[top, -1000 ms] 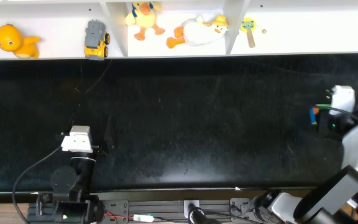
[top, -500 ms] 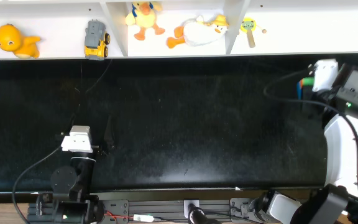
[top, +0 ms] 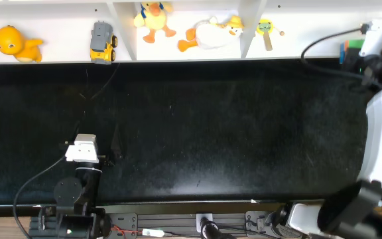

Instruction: Store Toys

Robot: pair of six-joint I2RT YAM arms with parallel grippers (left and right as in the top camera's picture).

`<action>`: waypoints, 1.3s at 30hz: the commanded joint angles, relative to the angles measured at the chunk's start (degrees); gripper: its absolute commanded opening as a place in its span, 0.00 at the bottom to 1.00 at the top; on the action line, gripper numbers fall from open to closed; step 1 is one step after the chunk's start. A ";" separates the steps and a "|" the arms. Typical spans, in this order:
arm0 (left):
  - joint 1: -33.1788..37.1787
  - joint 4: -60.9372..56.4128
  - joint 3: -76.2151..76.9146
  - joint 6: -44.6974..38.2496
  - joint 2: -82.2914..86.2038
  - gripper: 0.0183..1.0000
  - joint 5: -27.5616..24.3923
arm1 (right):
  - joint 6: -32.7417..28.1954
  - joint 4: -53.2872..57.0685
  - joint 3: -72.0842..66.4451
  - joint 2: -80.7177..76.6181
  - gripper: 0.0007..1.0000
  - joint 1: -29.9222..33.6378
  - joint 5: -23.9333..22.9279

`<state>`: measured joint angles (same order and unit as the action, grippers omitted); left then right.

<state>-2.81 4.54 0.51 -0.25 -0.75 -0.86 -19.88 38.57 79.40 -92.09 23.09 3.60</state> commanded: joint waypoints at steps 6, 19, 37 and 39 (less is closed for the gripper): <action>0.11 0.26 -0.04 -1.07 0.57 1.00 -0.55 | 3.21 2.03 11.37 -10.84 0.34 -2.73 -0.07; 0.11 0.26 -0.04 -1.07 0.57 1.00 -0.55 | 3.19 1.73 13.11 -15.23 1.00 -4.00 -0.26; 0.11 0.26 -0.04 -1.05 0.57 1.00 -0.55 | 12.41 -20.17 -35.21 24.63 1.00 -6.60 -10.34; 0.11 0.26 -0.04 -1.07 0.57 1.00 -0.55 | 13.70 -29.68 -43.95 31.54 1.00 -8.55 -10.36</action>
<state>-2.81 4.58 0.51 -0.25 -0.75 -0.86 -11.25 14.28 44.16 -67.07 16.62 -5.78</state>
